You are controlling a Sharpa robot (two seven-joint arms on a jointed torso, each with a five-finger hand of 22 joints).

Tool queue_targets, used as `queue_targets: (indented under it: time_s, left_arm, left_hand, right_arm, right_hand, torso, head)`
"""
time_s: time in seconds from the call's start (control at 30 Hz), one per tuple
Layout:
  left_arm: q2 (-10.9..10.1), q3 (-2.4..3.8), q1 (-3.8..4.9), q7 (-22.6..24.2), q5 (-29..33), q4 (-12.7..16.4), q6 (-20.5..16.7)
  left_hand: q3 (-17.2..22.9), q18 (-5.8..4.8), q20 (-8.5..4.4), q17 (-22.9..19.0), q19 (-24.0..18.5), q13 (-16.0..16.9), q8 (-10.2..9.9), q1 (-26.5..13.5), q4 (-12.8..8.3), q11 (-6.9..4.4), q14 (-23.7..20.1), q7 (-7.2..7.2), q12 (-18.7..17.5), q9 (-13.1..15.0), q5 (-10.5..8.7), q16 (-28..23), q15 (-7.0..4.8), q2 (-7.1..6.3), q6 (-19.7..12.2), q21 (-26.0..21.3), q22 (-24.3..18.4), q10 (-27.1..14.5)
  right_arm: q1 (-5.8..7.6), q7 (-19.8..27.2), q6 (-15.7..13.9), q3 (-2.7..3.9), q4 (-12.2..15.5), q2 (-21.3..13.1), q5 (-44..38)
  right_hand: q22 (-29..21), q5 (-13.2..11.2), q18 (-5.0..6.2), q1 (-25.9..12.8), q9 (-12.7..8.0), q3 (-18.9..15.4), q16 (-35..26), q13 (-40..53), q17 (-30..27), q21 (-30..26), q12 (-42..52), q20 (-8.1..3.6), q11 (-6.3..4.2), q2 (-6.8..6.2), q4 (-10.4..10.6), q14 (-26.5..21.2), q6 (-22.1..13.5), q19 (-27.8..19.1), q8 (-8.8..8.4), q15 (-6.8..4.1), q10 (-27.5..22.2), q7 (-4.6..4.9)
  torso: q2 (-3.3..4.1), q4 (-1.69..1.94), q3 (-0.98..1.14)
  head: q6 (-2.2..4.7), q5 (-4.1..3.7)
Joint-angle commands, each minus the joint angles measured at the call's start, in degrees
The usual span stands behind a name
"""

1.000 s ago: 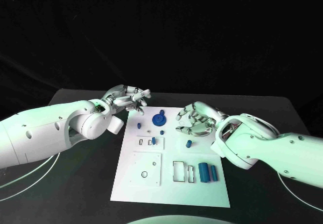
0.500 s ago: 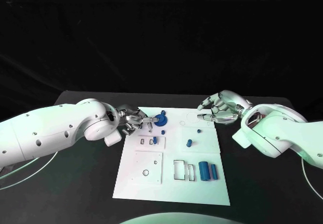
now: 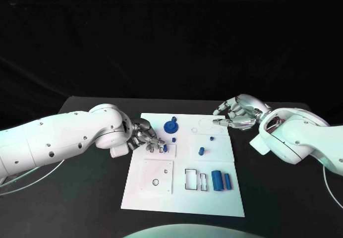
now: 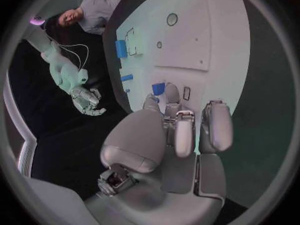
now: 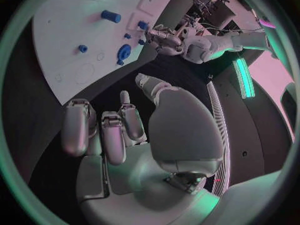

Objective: Assemble the parts on the task board

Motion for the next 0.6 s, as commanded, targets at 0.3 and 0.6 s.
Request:
queue_targets:
  time_s: [0.3, 0.6]
  left_arm:
    - [0.7, 0.03, 0.12, -3.6, -2.7, 1.4, 1.6]
    - [0.6, 0.05, 0.85, -4.9, -2.1, 1.8, 1.8]
  left_hand:
    - [-7.0, -2.25, -0.58, 15.1, 4.7, 19.6, 8.7, -7.0, 0.1, -0.91, 5.9, -1.29, 20.2, 5.6, -6.60, 0.2, -0.28, 1.70, 0.1, 5.1, 9.4, 9.0]
    - [-6.9, -2.54, -0.91, 15.1, 5.5, 23.4, 12.6, -10.4, 0.0, -1.46, 5.9, -1.97, 23.8, 8.8, -8.96, 0.2, -0.68, 1.77, 0.5, 5.9, 10.9, 10.9]
  right_arm:
    - [0.03, -0.7, 1.4, 0.01, -0.4, 0.0, -1.6]
    - [0.03, -1.0, 1.7, 0.01, -0.7, 0.1, -2.1]
  right_hand:
    - [0.1, 0.3, 0.44, 0.4, 0.1, 0.2, 0.2, 0.0, 15.1, -0.4, 0.2, -0.01, -0.13, -0.15, 0.3, 5.9, 0.2, -0.4, 0.37, 0.00, 0.1, -0.01]
    - [0.0, 0.7, 0.46, 0.4, 0.2, 0.3, 0.2, 0.0, 15.1, -0.5, 0.2, -0.03, -0.18, -0.20, 0.4, 5.9, 0.3, -0.5, 0.56, -0.03, 0.1, -0.06]
  torso:
    - [0.17, 0.02, -0.04]
    - [0.15, 0.03, 0.01]
  head:
    - [-0.69, -0.16]
    - [-0.92, -0.16]
